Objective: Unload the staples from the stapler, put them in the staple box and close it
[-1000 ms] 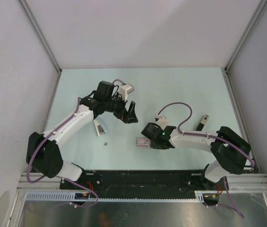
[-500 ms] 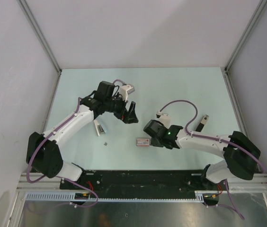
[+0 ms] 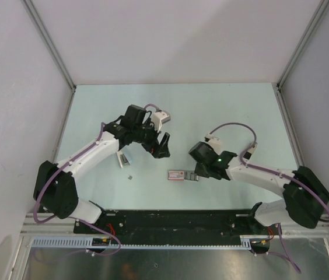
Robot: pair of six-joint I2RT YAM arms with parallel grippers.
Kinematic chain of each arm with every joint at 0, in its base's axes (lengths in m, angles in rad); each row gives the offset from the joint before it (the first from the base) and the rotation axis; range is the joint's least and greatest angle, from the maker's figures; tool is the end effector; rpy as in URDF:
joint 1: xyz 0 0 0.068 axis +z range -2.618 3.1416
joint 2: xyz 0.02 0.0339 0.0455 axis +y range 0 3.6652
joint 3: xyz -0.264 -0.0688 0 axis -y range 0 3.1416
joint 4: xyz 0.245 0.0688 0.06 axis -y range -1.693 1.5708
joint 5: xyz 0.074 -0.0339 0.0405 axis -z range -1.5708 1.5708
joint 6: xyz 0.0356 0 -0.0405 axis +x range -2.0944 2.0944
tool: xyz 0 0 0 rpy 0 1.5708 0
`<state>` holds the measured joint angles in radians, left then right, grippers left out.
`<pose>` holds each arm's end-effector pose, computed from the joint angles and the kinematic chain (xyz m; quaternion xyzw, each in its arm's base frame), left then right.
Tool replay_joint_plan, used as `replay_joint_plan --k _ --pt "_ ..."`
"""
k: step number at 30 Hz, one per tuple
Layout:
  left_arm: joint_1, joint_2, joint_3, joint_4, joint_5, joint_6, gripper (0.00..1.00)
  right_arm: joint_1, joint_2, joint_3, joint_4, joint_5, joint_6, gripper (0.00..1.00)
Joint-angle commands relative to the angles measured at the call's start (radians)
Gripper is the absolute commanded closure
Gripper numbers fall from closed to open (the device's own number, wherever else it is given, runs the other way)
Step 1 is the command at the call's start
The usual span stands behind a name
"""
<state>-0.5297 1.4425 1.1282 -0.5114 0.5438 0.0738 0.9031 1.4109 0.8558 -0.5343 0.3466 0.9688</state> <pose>0.2570 -0.1718 0.2799 0.3600 0.8276 -0.3229 0.2850 0.1752 0.2026 0.2007 0.0725 0.9548 0.0897 0.2741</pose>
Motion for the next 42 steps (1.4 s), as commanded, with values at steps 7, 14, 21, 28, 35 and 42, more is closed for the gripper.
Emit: replay_joint_plan --k 7,14,21,28,35,42 --pt "-0.071 0.111 -0.091 0.007 -0.140 0.345 0.08 -0.243 -0.245 -0.312 0.239 -0.343 0.003 0.88" --pt "-0.101 0.181 -0.095 0.008 -0.193 0.398 0.09 -0.310 -0.229 -0.385 0.390 -0.486 0.030 0.88" --pt "-0.153 0.243 -0.088 0.011 -0.317 0.407 0.10 -0.341 -0.220 -0.445 0.496 -0.545 0.068 0.81" --pt "-0.179 0.272 -0.081 0.011 -0.355 0.398 0.10 -0.354 -0.206 -0.468 0.522 -0.549 0.073 0.80" --pt "-0.208 0.291 -0.070 0.014 -0.377 0.393 0.10 -0.356 -0.168 -0.475 0.600 -0.553 0.081 0.81" --pt "-0.222 0.308 -0.059 0.014 -0.388 0.390 0.10 -0.355 -0.146 -0.484 0.640 -0.557 0.085 0.84"
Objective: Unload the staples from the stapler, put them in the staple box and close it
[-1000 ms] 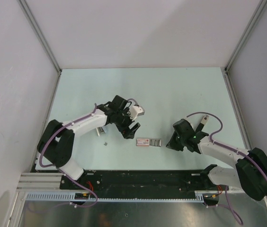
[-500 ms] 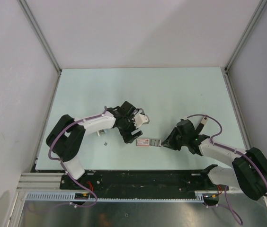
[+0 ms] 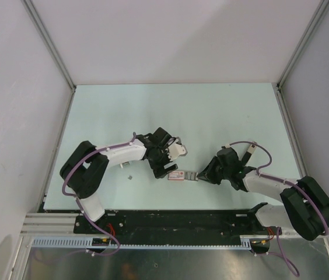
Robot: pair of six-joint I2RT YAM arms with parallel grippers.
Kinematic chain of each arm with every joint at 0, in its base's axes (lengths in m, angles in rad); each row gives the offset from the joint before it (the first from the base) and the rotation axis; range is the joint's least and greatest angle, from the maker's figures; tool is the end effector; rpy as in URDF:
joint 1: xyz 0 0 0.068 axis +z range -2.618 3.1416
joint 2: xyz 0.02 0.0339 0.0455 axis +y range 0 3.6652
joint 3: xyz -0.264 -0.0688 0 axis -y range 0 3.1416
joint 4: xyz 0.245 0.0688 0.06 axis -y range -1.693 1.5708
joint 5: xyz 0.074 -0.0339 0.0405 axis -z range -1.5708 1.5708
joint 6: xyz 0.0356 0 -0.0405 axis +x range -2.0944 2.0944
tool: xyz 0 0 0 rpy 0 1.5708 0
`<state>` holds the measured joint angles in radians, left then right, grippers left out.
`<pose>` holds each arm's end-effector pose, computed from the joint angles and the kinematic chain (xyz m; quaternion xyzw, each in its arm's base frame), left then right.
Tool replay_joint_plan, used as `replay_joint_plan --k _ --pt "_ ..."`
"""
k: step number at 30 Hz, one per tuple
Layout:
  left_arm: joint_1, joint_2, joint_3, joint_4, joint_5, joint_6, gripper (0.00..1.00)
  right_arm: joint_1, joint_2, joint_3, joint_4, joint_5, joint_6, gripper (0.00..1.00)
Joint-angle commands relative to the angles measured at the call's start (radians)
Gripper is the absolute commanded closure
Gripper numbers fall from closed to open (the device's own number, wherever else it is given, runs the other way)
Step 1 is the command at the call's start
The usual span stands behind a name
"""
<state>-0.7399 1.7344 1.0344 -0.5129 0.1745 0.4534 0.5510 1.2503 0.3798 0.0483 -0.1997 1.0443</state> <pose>0.2375 -0.2252 0.1599 0.5636 0.8022 -0.1102 0.1633 0.1792 0.1184 0.1356 0.1908 0.9070 0.3252 0.1877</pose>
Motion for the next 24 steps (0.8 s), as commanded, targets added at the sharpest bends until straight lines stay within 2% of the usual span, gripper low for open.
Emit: replay_joint_plan --k 1,8,17,24 --pt "-0.013 0.018 0.036 0.017 -0.019 0.010 0.10 -0.002 0.019 -0.008 0.062 -0.012 0.010 0.85" --pt "-0.024 0.027 0.044 0.016 -0.022 0.008 0.10 0.010 0.039 -0.009 0.087 -0.028 0.013 0.89" --pt "-0.027 0.028 0.046 0.017 -0.023 0.007 0.10 0.013 0.018 -0.007 0.061 -0.016 -0.001 0.89" --pt "-0.031 0.039 0.064 0.016 -0.031 0.009 0.10 0.042 0.063 0.003 0.115 -0.015 0.000 0.89"
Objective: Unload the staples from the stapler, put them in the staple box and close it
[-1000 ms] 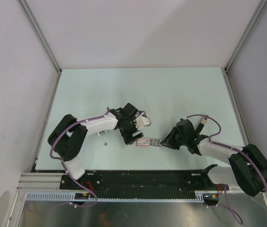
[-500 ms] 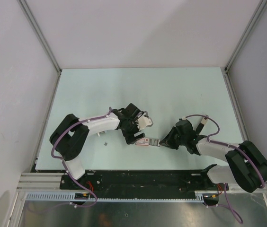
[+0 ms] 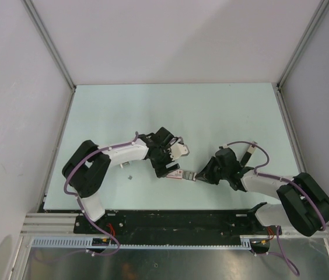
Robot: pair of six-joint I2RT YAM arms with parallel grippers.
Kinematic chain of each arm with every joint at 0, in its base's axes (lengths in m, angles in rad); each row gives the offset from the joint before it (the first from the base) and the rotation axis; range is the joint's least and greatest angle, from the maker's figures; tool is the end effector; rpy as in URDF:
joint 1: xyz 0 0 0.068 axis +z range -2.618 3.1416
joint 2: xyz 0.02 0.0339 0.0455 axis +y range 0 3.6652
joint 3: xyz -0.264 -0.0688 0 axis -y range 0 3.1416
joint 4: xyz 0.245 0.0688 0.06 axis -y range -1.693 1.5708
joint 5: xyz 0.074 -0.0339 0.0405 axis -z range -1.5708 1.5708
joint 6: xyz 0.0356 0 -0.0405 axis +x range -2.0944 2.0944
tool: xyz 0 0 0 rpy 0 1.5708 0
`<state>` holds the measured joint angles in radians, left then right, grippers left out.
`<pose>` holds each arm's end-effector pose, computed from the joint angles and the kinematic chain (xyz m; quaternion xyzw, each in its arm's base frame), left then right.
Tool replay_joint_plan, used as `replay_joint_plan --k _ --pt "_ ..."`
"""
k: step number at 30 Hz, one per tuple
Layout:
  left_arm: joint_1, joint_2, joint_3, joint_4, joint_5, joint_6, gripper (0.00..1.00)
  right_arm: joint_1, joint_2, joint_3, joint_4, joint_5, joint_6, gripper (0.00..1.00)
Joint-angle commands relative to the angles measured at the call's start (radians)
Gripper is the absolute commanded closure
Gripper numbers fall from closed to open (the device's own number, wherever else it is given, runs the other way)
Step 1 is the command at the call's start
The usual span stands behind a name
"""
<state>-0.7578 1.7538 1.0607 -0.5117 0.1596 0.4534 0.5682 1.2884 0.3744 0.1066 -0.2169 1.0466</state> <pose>0.2386 -0.2336 0.1608 0.5699 0.7976 -0.1050 0.1674 0.1802 0.1242 0.1311 0.1794 0.9059 0.3370 0.1834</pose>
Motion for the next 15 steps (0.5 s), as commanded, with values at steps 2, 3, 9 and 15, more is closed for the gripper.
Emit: replay_joint_plan --k 2,3,9,15 --pt "-0.012 0.023 0.042 0.015 -0.018 0.010 0.10 0.043 0.042 0.022 0.066 0.007 -0.003 0.89" --pt "-0.012 0.025 0.043 0.016 -0.018 0.011 0.10 0.052 0.050 0.029 0.069 0.010 -0.004 0.89" --pt "-0.013 0.019 0.035 0.016 -0.022 0.014 0.10 0.095 0.085 0.071 0.087 0.029 -0.008 0.89" --pt "-0.014 0.012 0.020 0.015 -0.027 0.019 0.10 0.111 0.120 0.105 0.119 0.024 -0.009 0.89"
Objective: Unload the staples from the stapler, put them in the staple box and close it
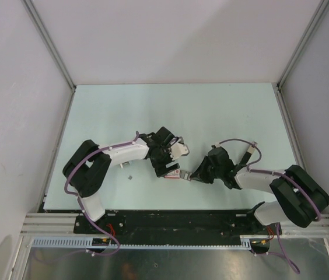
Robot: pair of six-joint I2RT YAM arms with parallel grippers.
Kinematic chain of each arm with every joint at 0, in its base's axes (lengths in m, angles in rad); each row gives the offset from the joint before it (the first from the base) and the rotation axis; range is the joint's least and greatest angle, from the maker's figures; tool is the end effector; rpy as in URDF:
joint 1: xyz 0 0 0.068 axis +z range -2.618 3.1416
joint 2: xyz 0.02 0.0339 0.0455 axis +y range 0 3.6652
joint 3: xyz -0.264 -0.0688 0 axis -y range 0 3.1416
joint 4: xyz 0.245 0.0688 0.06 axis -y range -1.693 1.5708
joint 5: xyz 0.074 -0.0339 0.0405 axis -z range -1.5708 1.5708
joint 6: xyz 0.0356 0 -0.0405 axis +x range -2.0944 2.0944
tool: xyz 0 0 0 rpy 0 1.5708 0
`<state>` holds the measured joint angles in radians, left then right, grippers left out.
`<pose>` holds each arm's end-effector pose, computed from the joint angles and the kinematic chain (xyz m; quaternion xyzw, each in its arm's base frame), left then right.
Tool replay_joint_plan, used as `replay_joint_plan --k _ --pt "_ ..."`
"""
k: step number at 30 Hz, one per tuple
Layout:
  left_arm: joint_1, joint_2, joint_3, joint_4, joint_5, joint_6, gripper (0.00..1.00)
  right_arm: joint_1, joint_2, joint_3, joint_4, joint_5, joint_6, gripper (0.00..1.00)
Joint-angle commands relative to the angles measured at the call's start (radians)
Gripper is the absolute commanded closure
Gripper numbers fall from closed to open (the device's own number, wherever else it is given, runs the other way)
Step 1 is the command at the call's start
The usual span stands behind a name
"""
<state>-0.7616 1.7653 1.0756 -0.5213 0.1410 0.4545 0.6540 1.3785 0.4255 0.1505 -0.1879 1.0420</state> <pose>0.2402 -0.2360 0.1607 0.5710 0.7983 -0.0958 0.1658 0.1833 0.1489 0.1293 0.1434 0.9125 0.3374 0.1816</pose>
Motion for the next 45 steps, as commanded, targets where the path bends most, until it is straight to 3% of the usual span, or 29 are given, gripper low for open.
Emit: replay_joint_plan --k 1,18,24,33,45 --pt "-0.010 -0.001 0.003 0.024 -0.010 0.020 0.10 0.026 0.037 0.061 0.079 -0.008 -0.006 0.89" --pt "-0.010 -0.058 -0.026 0.026 0.049 0.092 0.08 0.045 0.092 0.147 0.019 -0.028 -0.119 0.90" --pt "0.009 -0.142 -0.026 0.022 0.066 0.142 0.02 0.048 0.082 0.157 -0.034 -0.018 -0.146 0.90" --pt "0.018 -0.246 -0.016 -0.071 0.194 0.145 0.01 0.049 0.061 0.157 -0.062 0.002 -0.130 0.90" --pt "0.010 -0.111 -0.028 -0.090 0.261 0.192 0.01 0.060 0.046 0.157 -0.082 0.019 -0.120 0.89"
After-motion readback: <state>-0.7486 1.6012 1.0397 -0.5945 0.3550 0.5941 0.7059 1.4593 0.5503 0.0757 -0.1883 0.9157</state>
